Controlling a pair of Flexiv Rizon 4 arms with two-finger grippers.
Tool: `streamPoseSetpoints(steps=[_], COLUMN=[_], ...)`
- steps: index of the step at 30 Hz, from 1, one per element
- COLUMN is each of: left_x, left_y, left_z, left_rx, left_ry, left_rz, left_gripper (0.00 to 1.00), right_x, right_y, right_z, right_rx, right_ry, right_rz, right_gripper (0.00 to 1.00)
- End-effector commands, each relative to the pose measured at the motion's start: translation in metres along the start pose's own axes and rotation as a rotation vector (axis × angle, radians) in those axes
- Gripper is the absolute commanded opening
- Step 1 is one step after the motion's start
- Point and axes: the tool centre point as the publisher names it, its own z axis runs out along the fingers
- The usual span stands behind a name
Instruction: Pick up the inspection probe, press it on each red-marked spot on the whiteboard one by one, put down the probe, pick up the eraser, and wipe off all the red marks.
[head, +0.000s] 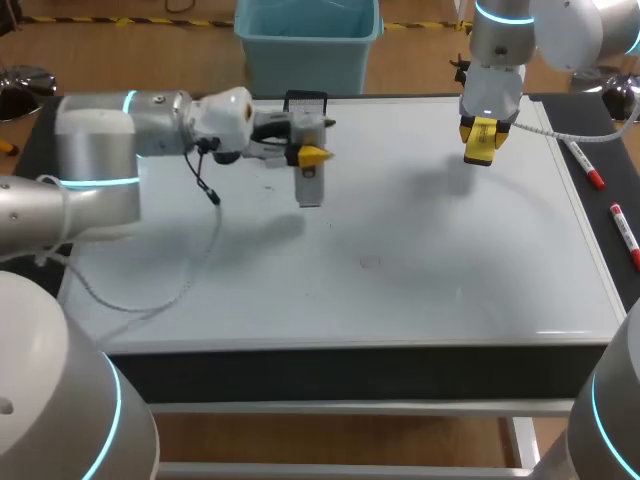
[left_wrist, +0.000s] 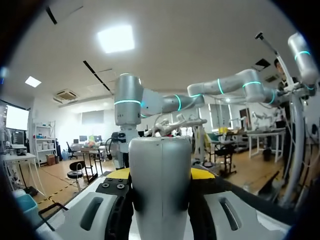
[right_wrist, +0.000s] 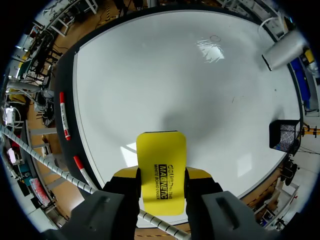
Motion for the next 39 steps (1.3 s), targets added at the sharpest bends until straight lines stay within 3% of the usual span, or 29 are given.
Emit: streamPoseSetpoints(steps=[1,19,28,39], left_x=[-0.010,-0.039,-0.043,-0.043], left_y=[-0.001,0.006,0.009,0.009], left_z=[-0.029,-0.092,-0.101,-0.101], left_rx=[0.004,0.003,0.005,0.005], left_ry=[0.009,-0.018,-0.048,-0.048], left_rz=[0.000,-0.021,-0.040,-0.040], left_gripper=[0.00,0.00,0.00,0.00], right_x=[0.000,0.000,0.000,-0.038], right_y=[-0.001,-0.001,-0.001,0.108], right_z=[-0.001,-0.001,-0.001,-0.002], right_rx=[-0.001,-0.001,-0.001,0.089], right_ry=[0.004,0.004,0.004,-0.009], right_rz=[-0.002,-0.002,-0.002,-0.195], right_gripper=[0.00,0.00,0.00,0.00])
